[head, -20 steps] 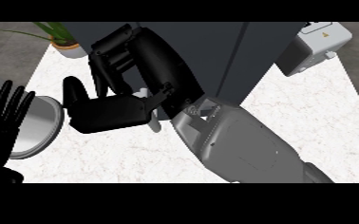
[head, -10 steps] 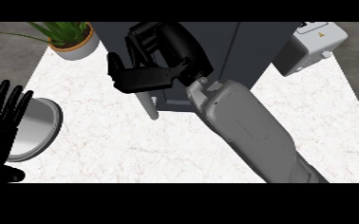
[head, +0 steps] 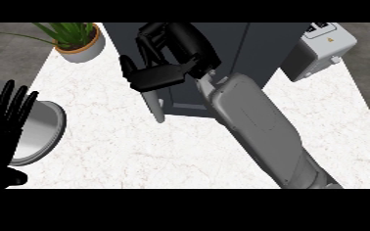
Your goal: Pick up the wine, place it into the cabinet and close the cabinet
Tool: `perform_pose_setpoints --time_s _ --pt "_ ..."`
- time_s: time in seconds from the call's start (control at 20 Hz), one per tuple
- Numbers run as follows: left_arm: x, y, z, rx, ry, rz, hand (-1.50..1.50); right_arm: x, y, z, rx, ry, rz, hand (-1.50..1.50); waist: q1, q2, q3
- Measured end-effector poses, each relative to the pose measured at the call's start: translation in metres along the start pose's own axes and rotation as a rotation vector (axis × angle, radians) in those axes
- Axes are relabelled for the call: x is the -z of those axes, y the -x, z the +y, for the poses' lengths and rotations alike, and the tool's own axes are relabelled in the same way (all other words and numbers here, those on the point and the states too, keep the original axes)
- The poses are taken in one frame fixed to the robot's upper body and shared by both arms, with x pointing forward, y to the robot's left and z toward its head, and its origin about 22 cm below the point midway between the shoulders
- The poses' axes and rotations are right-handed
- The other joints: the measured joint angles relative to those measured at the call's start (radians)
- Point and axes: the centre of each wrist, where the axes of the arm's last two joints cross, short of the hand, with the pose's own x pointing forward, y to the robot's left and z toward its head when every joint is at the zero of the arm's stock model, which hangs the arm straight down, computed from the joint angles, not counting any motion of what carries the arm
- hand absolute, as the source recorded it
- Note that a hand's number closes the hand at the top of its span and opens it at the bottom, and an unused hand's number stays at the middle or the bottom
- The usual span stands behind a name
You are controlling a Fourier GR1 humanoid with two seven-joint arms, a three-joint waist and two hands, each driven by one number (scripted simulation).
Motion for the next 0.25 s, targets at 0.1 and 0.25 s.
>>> perform_pose_setpoints --time_s 0.1,0.25 --pt "0.0024 -0.0006 -0.0013 -0.008 0.005 0.005 -1.50 0.0005 0.0018 -0.0048 -0.003 -0.019 -0.010 1.50 0.005 -0.001 -0.005" --pt "0.0039 -0.0004 -0.0021 -0.007 0.013 0.015 -1.50 0.0020 0.0042 -0.0080 -0.011 -0.032 -0.020 1.50 0.009 -0.003 -0.007"
